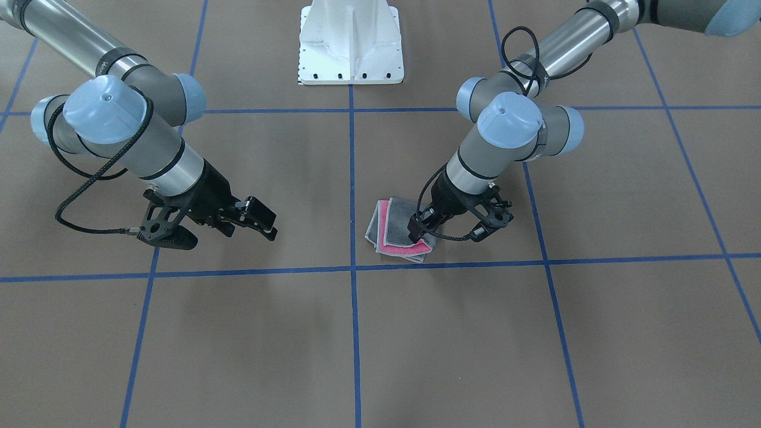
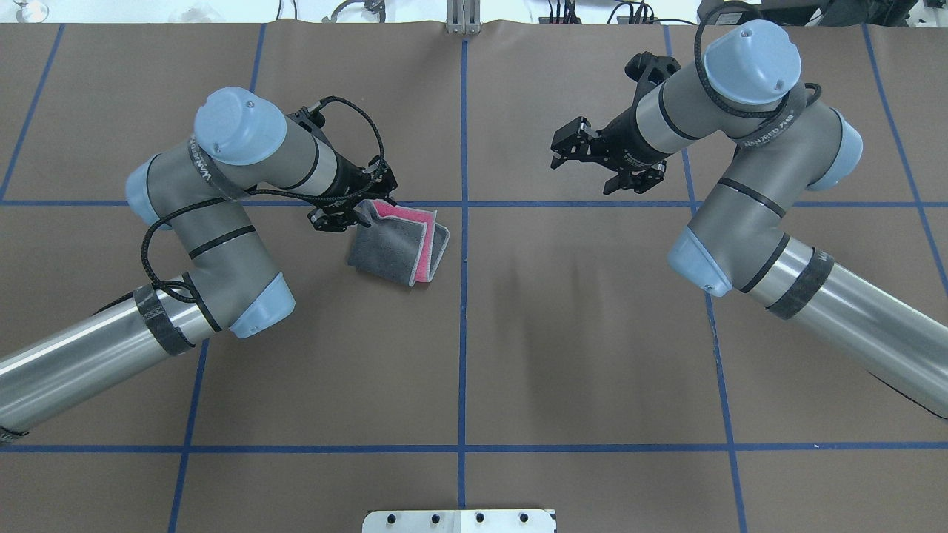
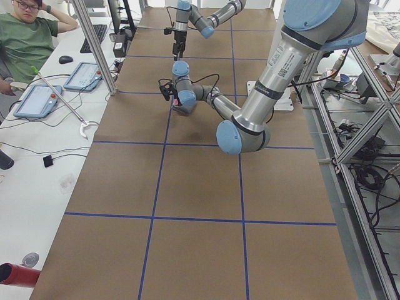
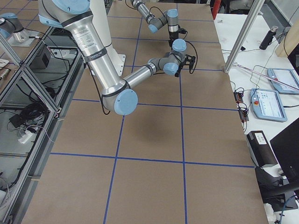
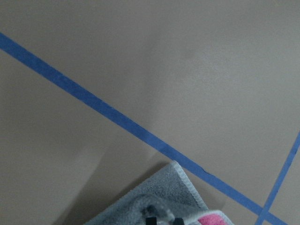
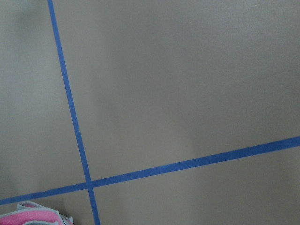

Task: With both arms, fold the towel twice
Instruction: 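Release the folded towel with the left gripper and lift it away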

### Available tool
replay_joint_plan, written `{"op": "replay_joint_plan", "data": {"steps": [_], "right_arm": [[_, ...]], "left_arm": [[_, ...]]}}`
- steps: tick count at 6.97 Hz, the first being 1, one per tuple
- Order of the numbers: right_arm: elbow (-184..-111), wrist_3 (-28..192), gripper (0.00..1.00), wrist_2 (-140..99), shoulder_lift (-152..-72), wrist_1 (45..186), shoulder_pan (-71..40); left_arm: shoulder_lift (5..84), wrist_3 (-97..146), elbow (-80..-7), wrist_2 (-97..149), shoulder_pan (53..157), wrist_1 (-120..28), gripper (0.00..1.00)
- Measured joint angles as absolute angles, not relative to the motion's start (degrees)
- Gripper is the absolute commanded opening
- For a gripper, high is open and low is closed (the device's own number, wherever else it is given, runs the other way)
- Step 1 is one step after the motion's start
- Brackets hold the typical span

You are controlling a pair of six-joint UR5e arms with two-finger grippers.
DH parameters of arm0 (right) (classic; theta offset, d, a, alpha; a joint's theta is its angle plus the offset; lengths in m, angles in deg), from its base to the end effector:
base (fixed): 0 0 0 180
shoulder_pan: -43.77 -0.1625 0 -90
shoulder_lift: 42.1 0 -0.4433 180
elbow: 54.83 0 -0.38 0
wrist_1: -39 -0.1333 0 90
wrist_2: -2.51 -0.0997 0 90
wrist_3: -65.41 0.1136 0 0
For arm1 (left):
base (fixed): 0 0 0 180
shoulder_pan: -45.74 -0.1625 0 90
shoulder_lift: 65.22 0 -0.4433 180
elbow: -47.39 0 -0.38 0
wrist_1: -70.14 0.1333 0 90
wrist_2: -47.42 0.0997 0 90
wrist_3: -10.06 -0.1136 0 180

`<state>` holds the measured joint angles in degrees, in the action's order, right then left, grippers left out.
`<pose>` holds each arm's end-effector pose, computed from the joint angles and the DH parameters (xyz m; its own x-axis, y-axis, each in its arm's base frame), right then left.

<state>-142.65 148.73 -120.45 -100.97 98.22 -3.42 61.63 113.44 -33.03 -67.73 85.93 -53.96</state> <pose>-0.4194 -0.5579 0.3200 0.3747 0.2609 0.8897 -0.2544 0.9517 -0.1719 0.5117 -0.5436 0.3049 0.2869 -0.5165 -0.8068 0.3758 0.8354 -0.4012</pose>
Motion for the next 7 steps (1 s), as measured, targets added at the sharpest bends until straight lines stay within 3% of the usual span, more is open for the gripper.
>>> {"op": "replay_joint_plan", "data": {"steps": [3,7], "right_arm": [[-141.9,148.7,1.00,-120.5,-100.9,98.2,-4.2],[-141.8,148.6,1.00,-120.5,-100.9,98.2,-4.9]], "left_arm": [[62.8,113.5,-32.2,-67.8,86.0,-54.0,1.00],[65.8,113.3,-23.1,-67.7,86.1,-60.3,1.00]]}}
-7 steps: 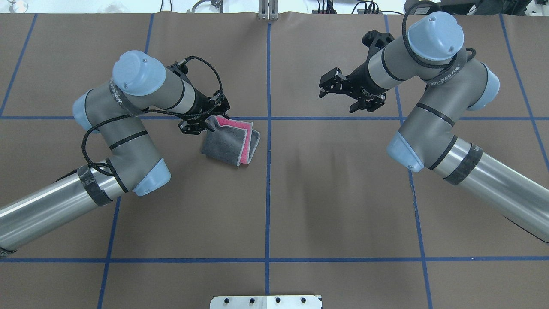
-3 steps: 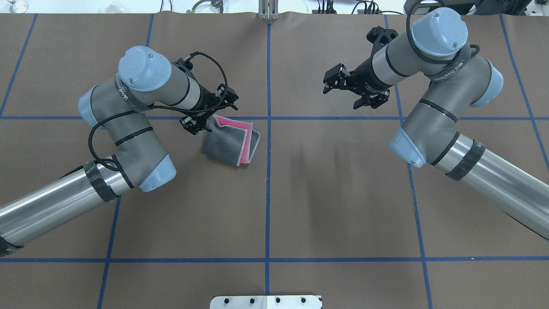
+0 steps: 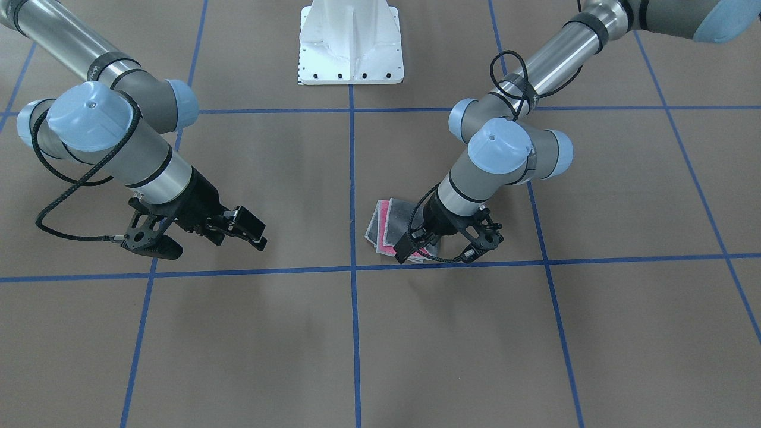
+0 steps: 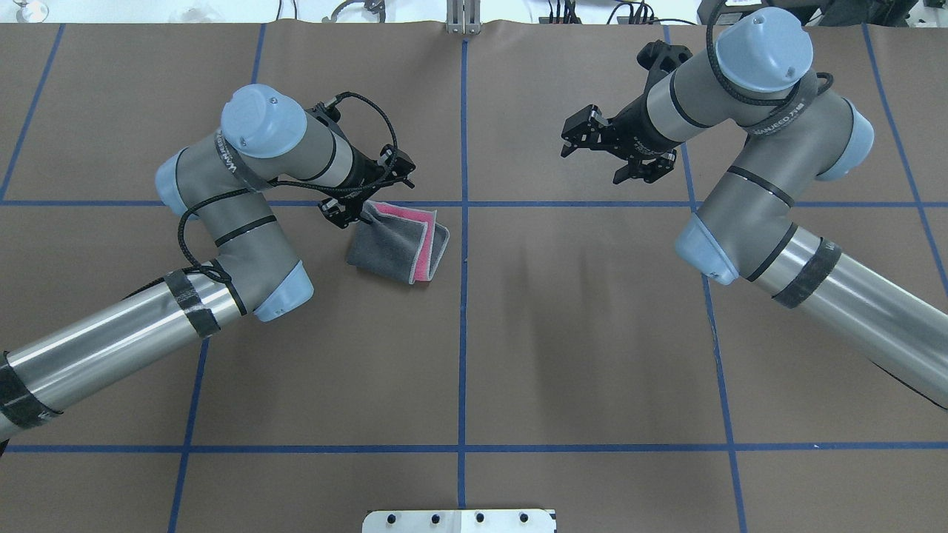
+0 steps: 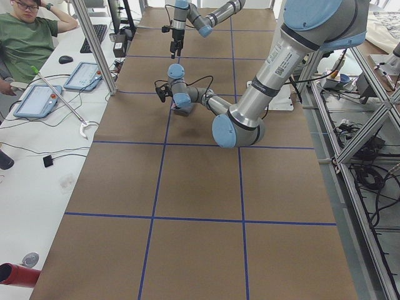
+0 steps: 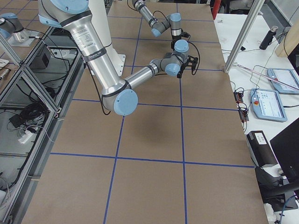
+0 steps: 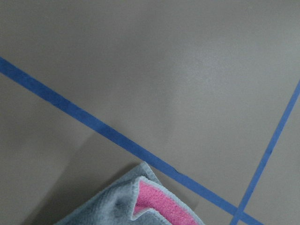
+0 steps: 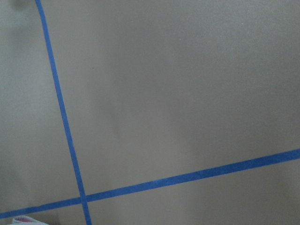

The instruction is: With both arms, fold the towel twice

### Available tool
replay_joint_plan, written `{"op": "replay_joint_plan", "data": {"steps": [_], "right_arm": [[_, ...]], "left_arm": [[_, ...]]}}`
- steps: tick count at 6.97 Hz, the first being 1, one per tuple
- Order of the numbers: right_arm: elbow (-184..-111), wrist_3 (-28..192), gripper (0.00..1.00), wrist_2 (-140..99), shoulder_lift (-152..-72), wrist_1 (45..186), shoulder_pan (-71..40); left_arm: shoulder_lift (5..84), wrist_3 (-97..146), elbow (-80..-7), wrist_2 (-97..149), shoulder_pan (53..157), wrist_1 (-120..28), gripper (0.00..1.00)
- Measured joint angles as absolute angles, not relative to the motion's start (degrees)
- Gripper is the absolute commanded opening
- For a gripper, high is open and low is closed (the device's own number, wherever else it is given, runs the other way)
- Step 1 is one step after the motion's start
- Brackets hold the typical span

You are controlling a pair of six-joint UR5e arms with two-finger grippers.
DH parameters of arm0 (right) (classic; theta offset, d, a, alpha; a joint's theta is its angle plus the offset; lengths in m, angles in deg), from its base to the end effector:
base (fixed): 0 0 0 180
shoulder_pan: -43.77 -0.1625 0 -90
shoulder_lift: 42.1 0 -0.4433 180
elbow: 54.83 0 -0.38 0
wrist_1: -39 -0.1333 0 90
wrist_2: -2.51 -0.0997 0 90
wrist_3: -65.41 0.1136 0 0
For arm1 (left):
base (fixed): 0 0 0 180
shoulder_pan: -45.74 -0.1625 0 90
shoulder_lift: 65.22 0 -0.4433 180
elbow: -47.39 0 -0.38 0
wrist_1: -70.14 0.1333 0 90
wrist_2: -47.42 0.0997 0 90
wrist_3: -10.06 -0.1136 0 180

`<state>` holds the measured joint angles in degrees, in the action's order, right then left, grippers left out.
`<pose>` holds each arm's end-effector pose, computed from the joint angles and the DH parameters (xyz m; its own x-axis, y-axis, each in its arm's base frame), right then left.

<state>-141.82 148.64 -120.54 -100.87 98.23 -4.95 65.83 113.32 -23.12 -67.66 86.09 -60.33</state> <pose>-0.4066 -0.5713 0.3255 0.3754 0.2779 0.8842 -0.2792 0.9436 -0.1780 0.5410 -0.5713 0.3174 0.2788 -0.5095 -0.8140 0.3751 0.8381 -0.3961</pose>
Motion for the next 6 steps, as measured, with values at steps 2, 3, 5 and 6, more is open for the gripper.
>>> {"op": "replay_joint_plan", "data": {"steps": [2,3,5,6], "right_arm": [[-141.8,148.6,1.00,-120.6,-100.8,98.3,-5.3],[-141.8,148.6,1.00,-120.6,-100.8,98.3,-5.5],[-141.8,148.6,1.00,-120.6,-100.6,98.9,-6.4],[-141.9,148.1,1.00,-120.5,-100.5,100.1,-7.4]], "left_arm": [[66.5,113.0,-21.3,-67.3,86.7,-61.0,1.00],[66.9,112.9,-20.8,-67.2,87.5,-61.1,1.00],[68.2,112.4,-20.6,-68.6,90.6,-60.8,1.00],[68.4,110.7,-20.8,-69.9,93.1,-60.1,1.00]]}}
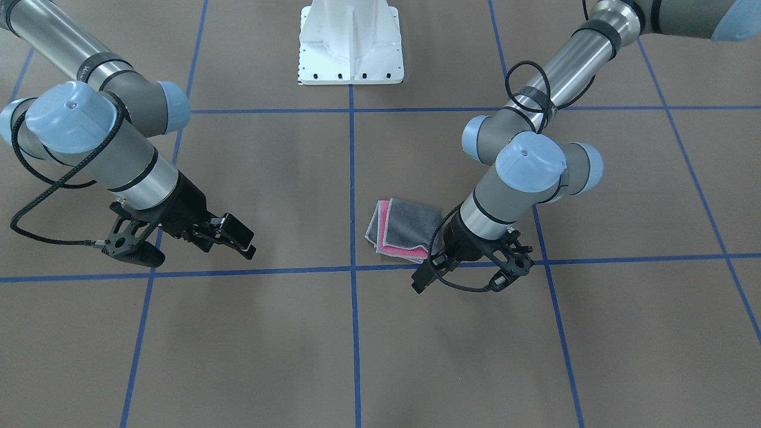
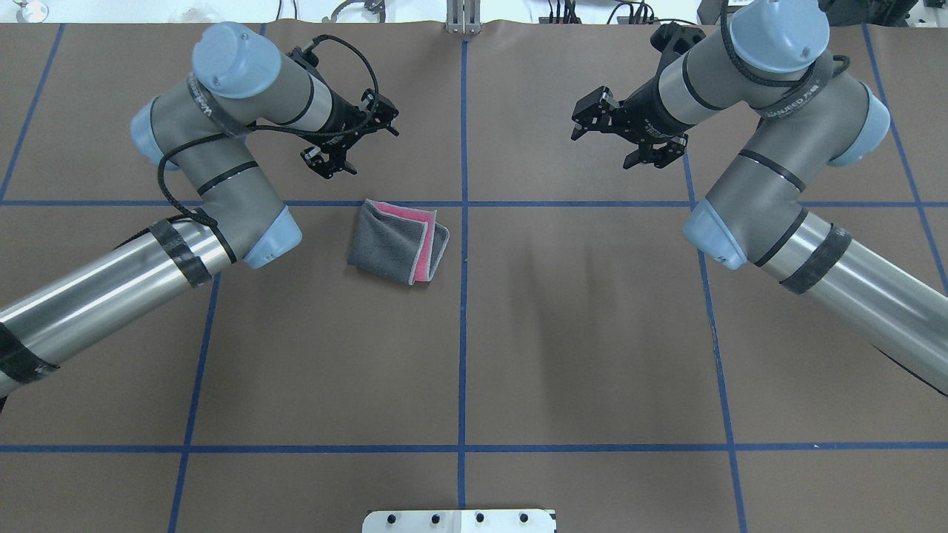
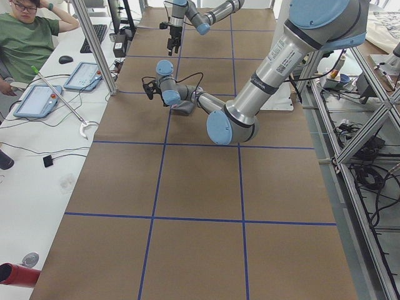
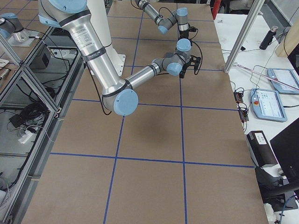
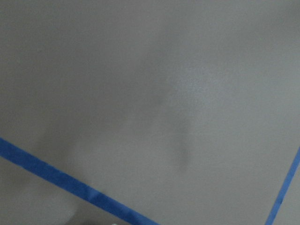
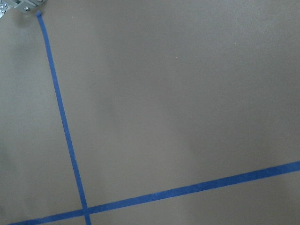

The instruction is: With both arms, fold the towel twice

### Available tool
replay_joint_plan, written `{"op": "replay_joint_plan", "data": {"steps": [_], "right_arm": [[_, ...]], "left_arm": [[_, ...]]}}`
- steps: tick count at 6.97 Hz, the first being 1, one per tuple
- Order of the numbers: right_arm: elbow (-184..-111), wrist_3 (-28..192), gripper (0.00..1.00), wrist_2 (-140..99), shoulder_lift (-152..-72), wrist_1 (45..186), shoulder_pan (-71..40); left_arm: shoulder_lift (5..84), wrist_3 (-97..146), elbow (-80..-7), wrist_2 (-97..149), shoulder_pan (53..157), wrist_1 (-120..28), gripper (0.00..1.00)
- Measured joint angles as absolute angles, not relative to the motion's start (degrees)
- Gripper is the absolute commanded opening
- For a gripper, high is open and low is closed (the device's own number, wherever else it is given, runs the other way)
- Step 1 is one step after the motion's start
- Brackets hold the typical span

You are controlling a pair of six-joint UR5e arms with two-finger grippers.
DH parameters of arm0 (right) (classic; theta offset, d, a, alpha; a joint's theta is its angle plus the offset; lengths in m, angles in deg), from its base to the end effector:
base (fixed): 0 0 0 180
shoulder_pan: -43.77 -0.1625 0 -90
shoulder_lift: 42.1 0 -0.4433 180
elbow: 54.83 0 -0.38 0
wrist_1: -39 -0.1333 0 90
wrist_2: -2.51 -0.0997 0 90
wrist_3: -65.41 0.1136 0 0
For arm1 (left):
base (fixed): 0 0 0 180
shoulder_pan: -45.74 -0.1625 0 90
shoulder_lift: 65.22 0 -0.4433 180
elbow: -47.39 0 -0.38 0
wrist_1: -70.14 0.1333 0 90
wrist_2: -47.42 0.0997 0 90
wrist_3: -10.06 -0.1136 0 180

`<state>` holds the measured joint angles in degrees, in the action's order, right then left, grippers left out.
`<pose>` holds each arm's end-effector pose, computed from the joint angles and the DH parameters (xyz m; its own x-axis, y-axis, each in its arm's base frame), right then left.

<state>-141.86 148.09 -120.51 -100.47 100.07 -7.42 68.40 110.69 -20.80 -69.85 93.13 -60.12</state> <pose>-0.3829 -0.5900 0.3246 0.3797 0.3016 0.8746 -0.3193 0.9300 -0.1821 0.4781 -0.6398 0.3014 0.2415 -0.5048 -0.8288 0.4321 0.8207 -0.3739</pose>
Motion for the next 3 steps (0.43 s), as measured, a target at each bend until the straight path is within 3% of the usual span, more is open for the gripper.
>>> {"op": "replay_joint_plan", "data": {"steps": [3], "right_arm": [[-142.4,128.4,1.00,-118.4,-100.9,112.4,-14.4]], "left_arm": [[66.1,85.8,-27.5,-68.8,103.4,-44.5,1.00]]}}
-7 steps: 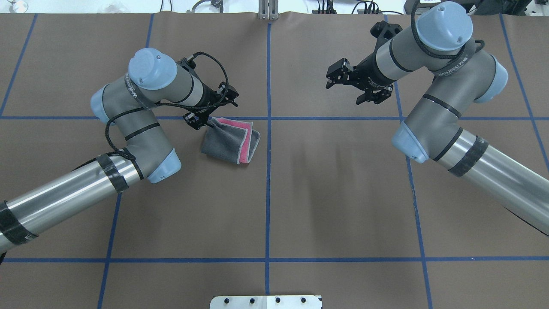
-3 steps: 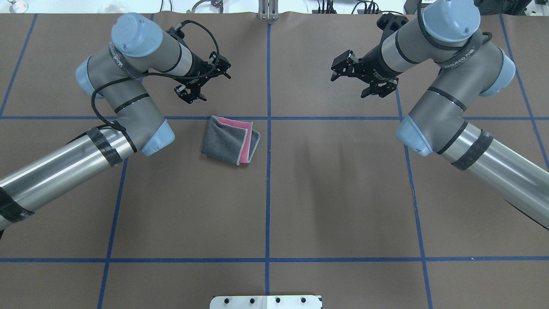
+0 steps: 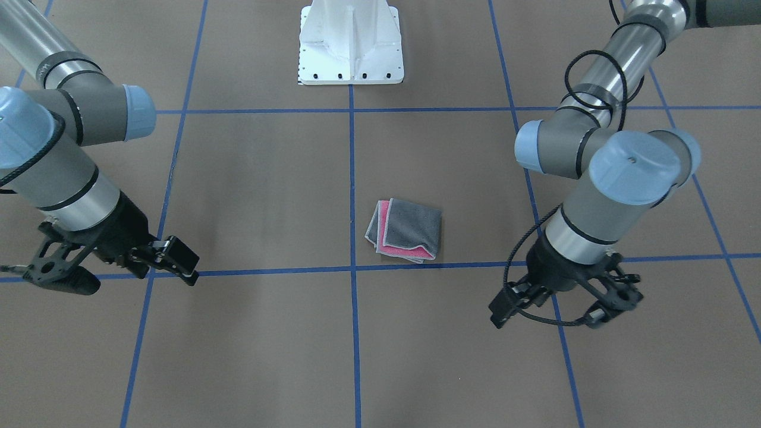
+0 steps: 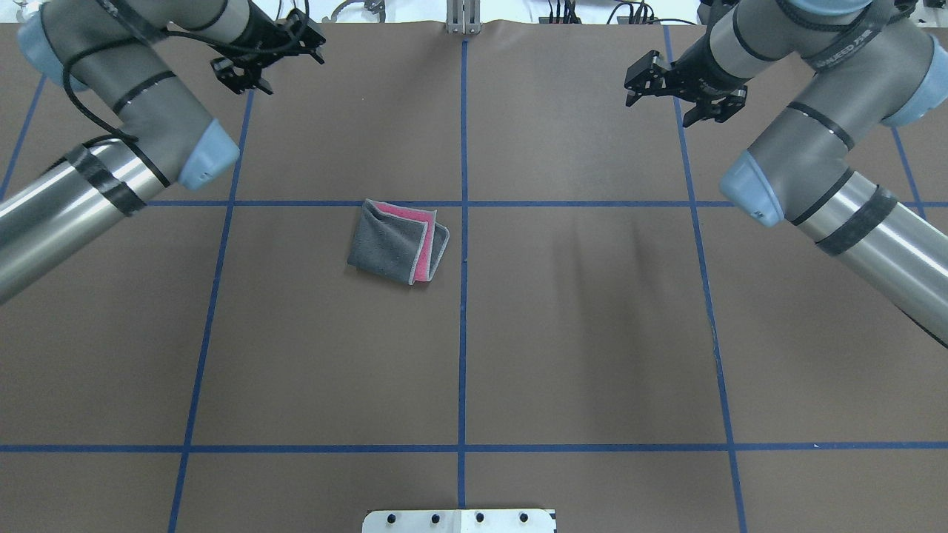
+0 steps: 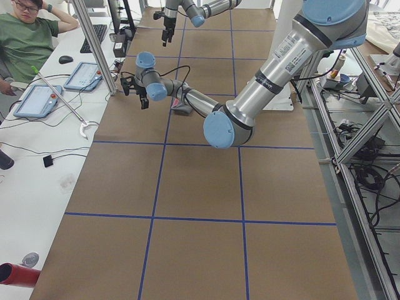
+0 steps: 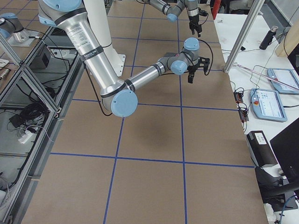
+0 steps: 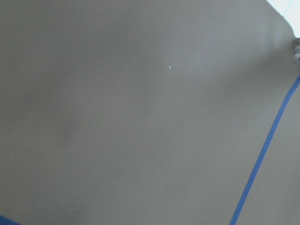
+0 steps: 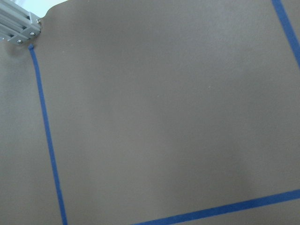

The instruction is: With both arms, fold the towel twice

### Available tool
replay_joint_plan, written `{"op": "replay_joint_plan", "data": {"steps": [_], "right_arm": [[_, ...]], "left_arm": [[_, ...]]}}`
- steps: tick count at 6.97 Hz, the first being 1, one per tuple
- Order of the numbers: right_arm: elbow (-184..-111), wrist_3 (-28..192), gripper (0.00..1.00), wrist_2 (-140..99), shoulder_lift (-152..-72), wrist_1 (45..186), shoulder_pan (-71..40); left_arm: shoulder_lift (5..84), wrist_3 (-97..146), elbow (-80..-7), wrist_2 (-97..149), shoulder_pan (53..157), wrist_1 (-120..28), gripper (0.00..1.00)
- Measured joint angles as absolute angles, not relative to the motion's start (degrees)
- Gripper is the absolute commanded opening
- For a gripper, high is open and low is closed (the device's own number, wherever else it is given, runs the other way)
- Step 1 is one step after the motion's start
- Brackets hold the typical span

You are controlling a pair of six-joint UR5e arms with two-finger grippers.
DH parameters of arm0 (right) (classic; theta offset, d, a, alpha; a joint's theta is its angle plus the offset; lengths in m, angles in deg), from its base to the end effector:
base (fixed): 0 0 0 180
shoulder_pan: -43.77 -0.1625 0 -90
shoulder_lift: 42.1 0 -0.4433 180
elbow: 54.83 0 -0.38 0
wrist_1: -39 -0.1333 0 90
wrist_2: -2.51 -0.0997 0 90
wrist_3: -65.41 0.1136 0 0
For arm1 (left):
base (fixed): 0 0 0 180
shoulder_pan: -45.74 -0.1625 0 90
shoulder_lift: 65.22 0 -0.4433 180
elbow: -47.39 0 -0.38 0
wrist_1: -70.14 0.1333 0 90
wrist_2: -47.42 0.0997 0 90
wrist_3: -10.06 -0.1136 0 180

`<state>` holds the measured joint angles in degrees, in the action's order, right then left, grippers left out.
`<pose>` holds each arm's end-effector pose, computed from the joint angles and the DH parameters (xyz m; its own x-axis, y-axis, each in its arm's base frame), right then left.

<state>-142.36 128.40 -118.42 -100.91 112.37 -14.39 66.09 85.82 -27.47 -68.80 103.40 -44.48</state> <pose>-0.3068 -0.6361 0.3567 0.5736 0.1853 0.7979 -0.3090 0.9511 0.0013 0.3447 -0.6998 0.3151 0.4692 -0.3285 -0.8197 0.4740 0.8769 -0.0801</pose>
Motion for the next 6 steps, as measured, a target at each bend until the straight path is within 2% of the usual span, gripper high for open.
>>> {"op": "replay_joint_plan", "data": {"steps": [3,6], "right_arm": [[-142.4,96.6,1.00,-108.5,-101.8,129.1,-21.5],[-145.9,87.1,1.00,-100.7,-105.2,130.7,-22.8]], "left_arm": [[58.5,61.0,-38.7,-60.0,109.9,-28.5,1.00],[51.8,52.8,-44.5,-56.8,113.2,-27.9,1.00]]}}
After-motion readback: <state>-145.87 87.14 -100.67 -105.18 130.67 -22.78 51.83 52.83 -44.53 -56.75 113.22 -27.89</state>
